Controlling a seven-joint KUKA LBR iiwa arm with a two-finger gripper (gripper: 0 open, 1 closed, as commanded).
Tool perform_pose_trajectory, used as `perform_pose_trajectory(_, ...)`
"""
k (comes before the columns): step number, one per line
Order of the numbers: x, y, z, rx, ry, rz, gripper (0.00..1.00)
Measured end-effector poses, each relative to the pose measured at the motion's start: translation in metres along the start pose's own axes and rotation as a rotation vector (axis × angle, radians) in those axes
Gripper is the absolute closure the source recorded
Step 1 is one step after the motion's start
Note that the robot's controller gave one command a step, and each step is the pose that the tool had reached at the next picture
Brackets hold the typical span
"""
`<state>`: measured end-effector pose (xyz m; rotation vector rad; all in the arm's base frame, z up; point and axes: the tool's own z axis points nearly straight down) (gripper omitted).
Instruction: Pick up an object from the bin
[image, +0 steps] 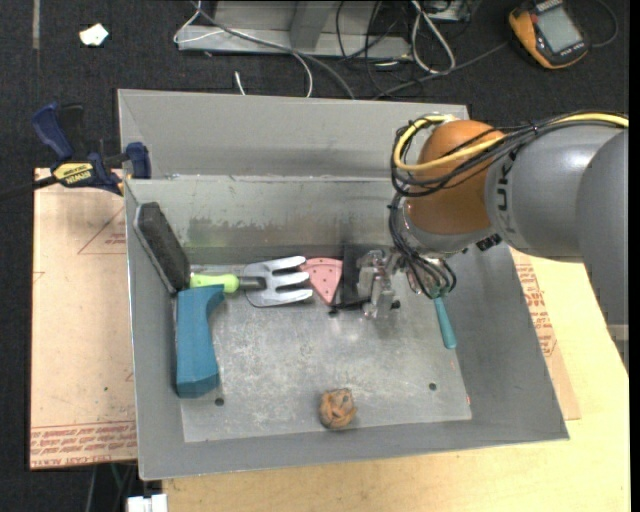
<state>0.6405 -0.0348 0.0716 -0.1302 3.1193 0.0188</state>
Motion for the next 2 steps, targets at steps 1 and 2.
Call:
perform_pose_trajectory(1,0.005,0.005,-0.076,0.0,0.002,0.0,1.0)
perform_pose_trajectory(2,-0.004,-0.004,-0.16,-0.001,0.004,-0.036,1.0)
